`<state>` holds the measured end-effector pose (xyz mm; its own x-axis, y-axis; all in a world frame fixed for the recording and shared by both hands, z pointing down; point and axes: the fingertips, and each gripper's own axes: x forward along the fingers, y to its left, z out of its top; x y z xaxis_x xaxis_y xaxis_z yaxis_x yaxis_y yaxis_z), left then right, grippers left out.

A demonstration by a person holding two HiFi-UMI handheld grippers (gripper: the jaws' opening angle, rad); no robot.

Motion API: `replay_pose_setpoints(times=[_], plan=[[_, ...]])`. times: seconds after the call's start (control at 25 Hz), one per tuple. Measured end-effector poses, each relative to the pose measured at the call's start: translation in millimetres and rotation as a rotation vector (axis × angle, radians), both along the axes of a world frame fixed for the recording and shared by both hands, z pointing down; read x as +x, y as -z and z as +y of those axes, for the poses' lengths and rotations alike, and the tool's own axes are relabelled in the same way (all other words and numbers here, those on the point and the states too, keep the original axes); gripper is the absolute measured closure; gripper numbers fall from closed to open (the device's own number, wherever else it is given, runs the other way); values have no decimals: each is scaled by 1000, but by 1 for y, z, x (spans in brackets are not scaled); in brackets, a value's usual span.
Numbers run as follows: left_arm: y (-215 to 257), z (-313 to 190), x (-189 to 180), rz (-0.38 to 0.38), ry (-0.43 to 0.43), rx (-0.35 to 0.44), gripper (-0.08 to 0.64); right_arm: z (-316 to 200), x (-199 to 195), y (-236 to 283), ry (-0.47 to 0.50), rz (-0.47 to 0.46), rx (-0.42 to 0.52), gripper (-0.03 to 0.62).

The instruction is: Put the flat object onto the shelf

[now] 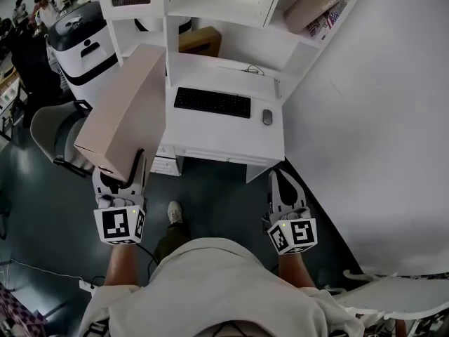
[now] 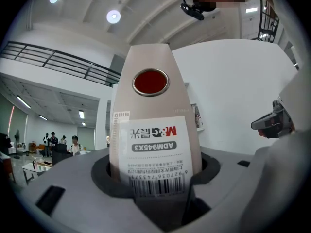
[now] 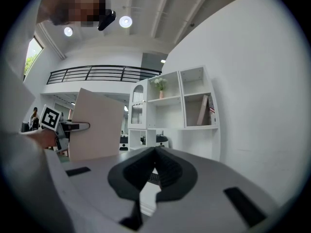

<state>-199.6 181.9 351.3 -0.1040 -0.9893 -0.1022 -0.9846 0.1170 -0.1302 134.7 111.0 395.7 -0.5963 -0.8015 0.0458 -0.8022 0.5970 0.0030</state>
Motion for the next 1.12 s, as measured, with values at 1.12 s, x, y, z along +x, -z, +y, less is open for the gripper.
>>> replay_pose_setpoints(times=[1.12], plan=[[-14,-222,-122,-9,-204,-39,279,-167,-153,-3,-123,8,-9,589]])
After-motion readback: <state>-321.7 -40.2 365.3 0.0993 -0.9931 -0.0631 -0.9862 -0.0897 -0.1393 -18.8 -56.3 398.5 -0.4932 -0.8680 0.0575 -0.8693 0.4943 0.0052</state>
